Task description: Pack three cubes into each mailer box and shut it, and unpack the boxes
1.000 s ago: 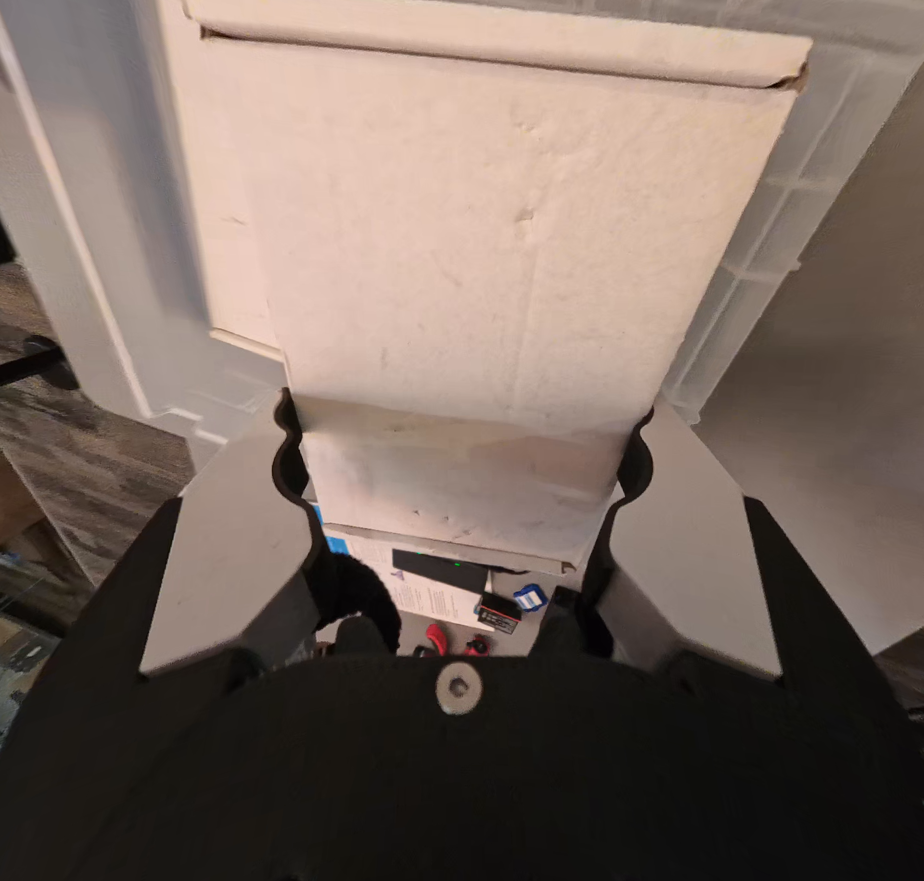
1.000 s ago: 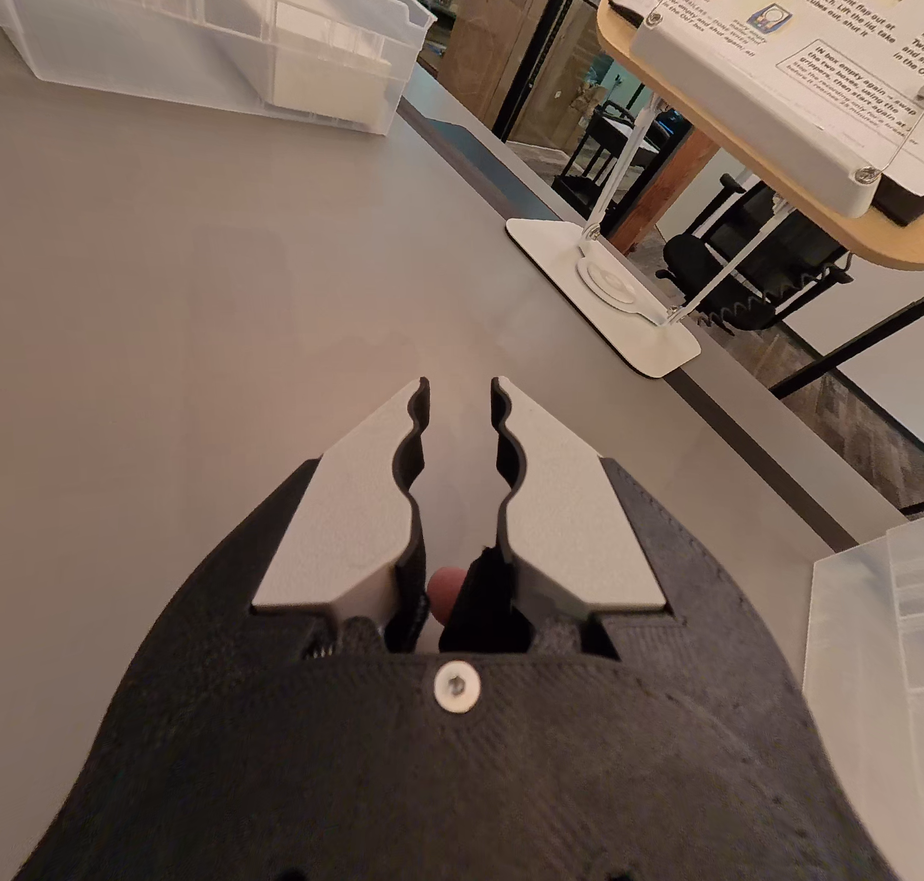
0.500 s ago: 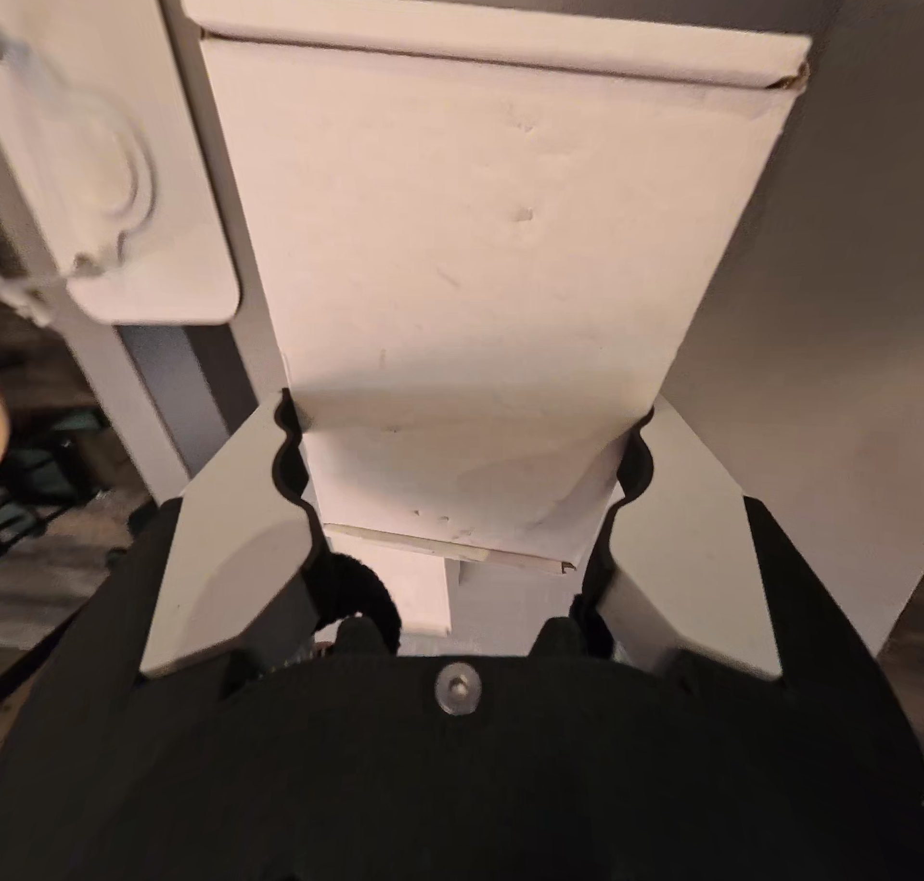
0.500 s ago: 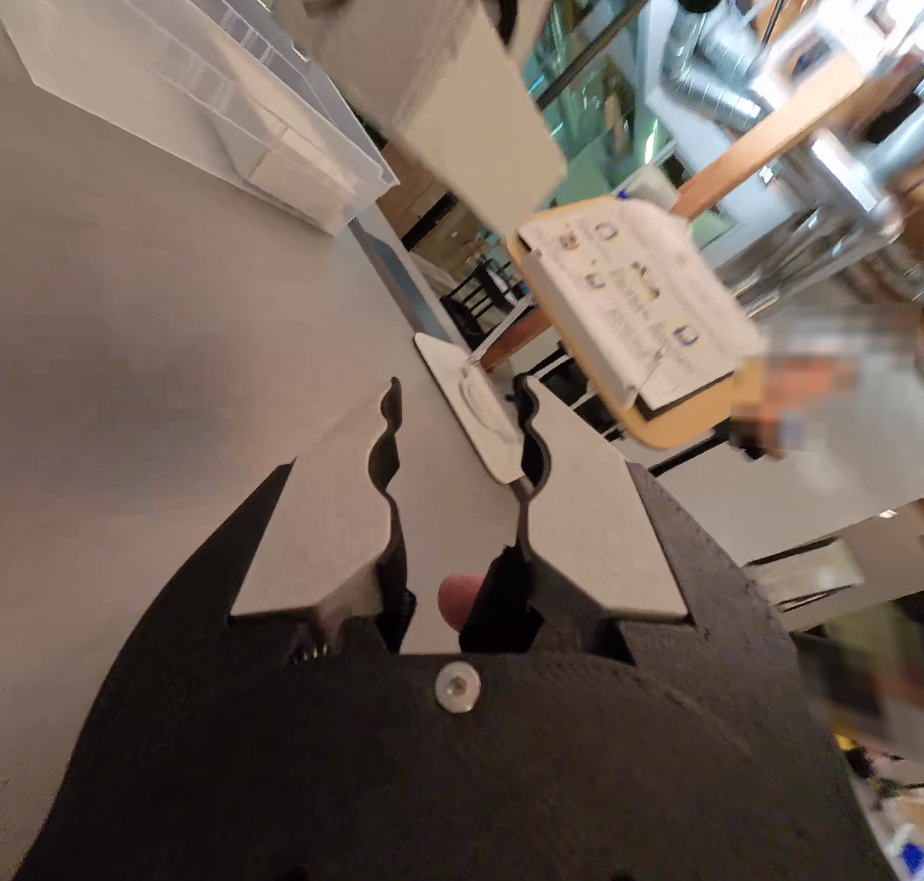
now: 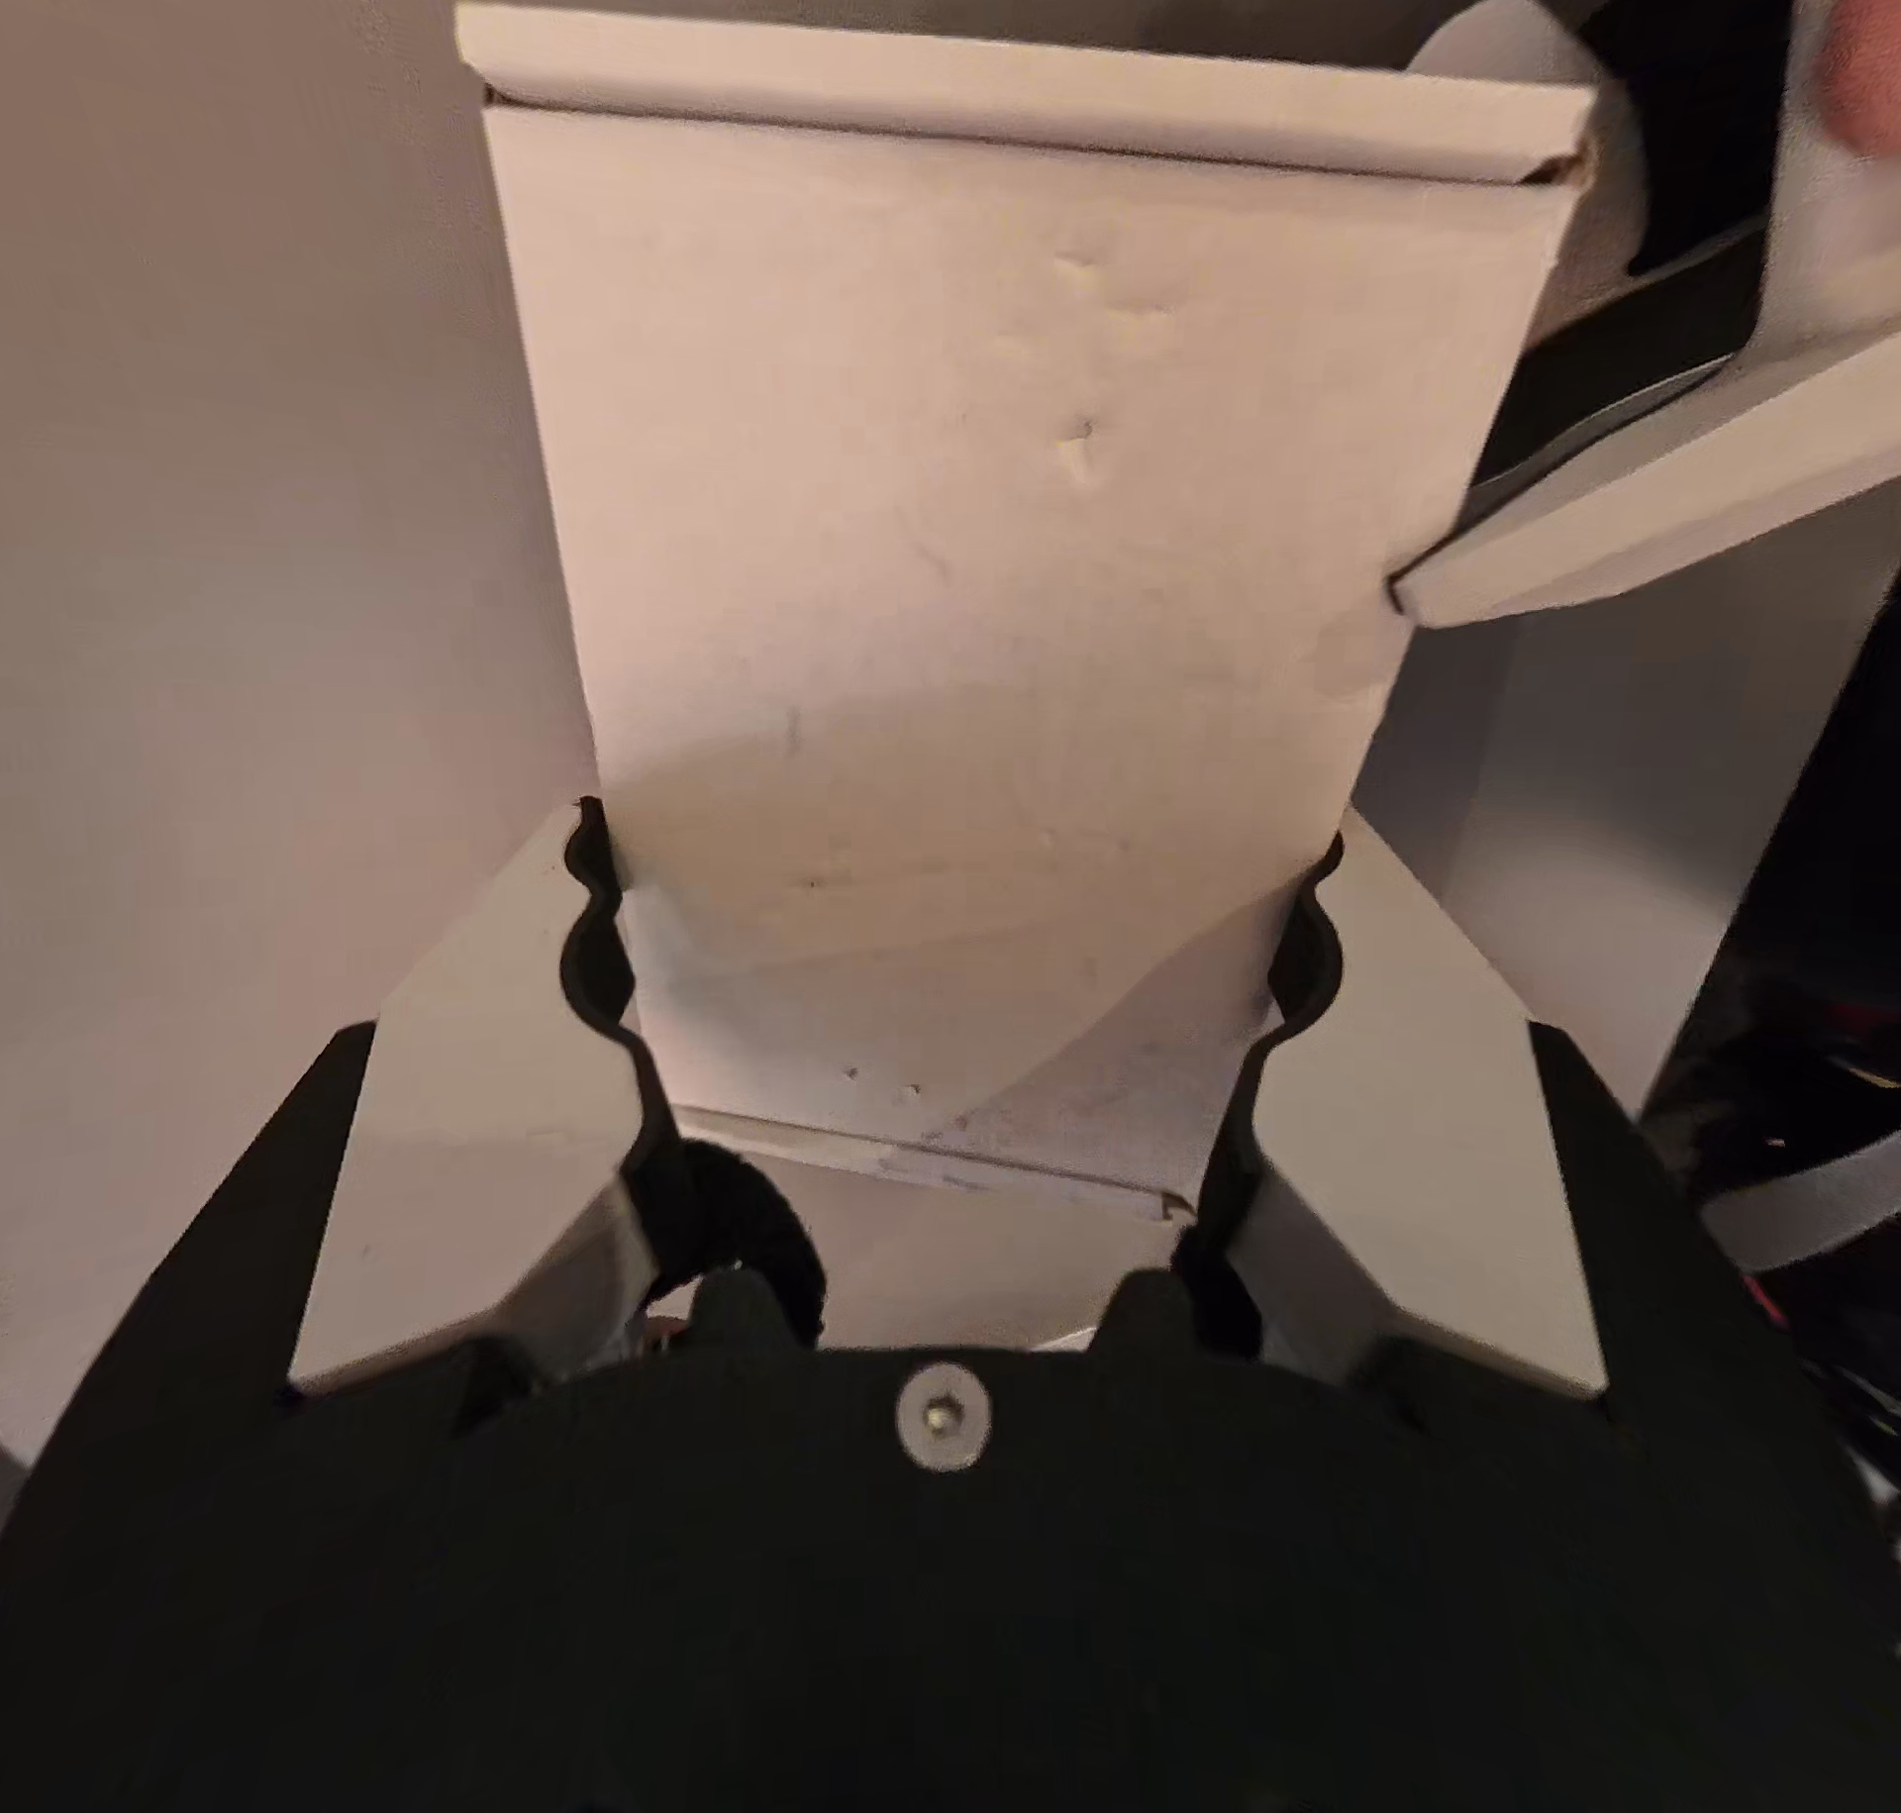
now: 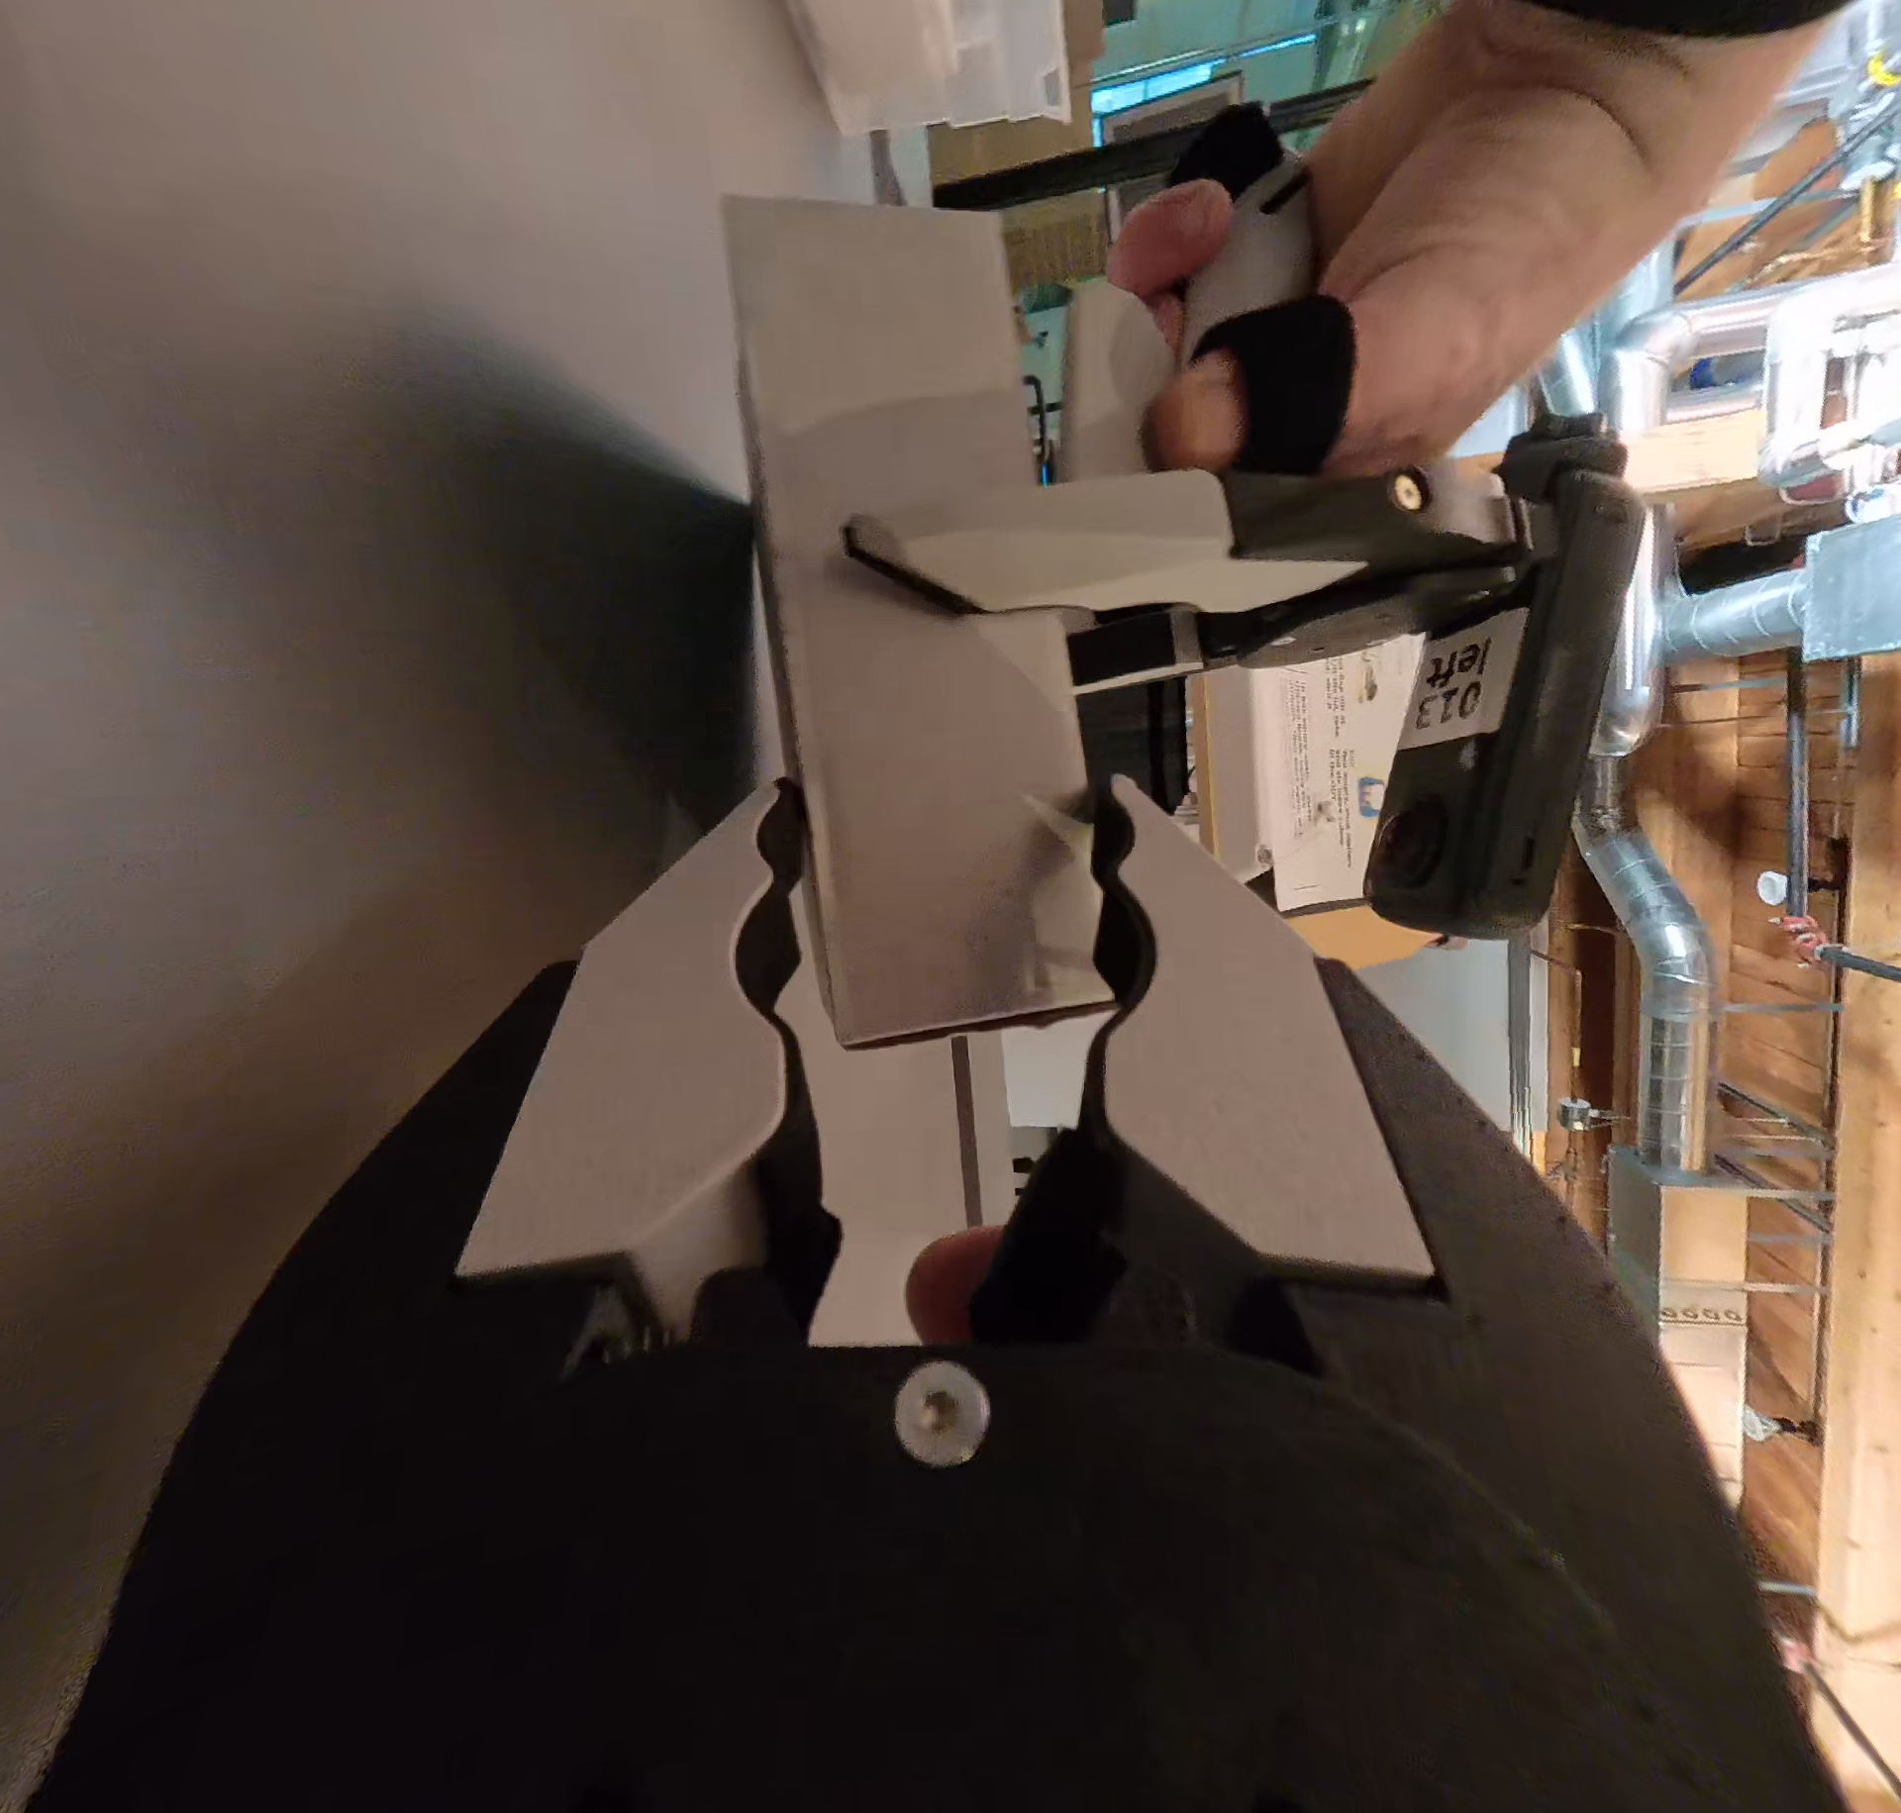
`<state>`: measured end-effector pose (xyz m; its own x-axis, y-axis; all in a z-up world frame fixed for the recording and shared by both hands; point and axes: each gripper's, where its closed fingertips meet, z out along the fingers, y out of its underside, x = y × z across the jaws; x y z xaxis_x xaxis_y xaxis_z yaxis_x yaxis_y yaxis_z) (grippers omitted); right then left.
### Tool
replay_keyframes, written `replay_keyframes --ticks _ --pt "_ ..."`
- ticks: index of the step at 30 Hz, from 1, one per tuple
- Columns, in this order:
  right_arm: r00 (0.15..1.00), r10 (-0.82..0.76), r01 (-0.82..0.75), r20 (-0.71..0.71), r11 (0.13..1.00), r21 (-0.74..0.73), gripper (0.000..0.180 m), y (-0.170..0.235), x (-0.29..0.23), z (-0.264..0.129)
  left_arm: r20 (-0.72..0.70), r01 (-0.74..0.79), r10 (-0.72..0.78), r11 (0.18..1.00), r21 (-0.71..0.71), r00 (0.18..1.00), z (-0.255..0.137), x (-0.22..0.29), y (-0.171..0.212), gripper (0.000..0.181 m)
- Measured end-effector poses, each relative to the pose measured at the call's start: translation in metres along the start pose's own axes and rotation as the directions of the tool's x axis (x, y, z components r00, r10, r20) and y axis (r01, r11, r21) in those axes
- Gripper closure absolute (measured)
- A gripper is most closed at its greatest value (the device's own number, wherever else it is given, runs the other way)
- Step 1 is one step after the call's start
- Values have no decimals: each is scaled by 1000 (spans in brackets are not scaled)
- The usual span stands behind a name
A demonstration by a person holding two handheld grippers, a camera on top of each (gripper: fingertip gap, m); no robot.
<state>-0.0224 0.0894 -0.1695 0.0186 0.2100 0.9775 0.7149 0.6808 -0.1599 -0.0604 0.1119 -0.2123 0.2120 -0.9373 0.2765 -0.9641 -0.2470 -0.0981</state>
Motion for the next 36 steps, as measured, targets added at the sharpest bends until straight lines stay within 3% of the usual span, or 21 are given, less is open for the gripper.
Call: replay_keyframes --ticks 4,8,14,19,22,24,26,28,29,33,36 --pt "999 25 -26 27 999 40 127 -1 2 -5 -89 28 -28 1000 -7 996 0 7 -2 53" --pt "990 110 -115 89 992 52 128 3 1 -6 -84 20 -18 999 25 996 -1 5 -9 56" --pt "971 200 -206 133 978 32 128 18 9 -7 115 -97 80 984 148 990 -19 10 -15 56" --pt "953 252 -261 169 965 34 128 24 14 -7 481 -273 143 938 212 865 -37 25 -1 54" --pt "940 280 -294 194 954 50 129 25 15 -8 618 -333 146 922 197 772 -33 22 19 66" --pt "934 294 -310 204 949 51 129 27 18 -8 710 -360 108 908 215 696 -33 13 27 82" --pt "927 306 -325 218 944 57 129 29 19 -8 740 -392 58 874 286 670 -28 12 21 97" --pt "924 307 -327 227 944 54 129 32 20 -8 835 -436 13 857 274 550 -35 -1 18 117" --pt "923 308 -326 230 944 44 129 34 20 -7 853 -448 10 854 265 522 -33 -5 17 118" --pt "952 221 -228 213 974 11 129 36 18 -8 854 -439 4 859 263 520 -25 -11 14 119" --pt "971 161 -170 175 985 38 142 25 22 -11 831 -421 1 863 280 557 -26 -12 12 119"
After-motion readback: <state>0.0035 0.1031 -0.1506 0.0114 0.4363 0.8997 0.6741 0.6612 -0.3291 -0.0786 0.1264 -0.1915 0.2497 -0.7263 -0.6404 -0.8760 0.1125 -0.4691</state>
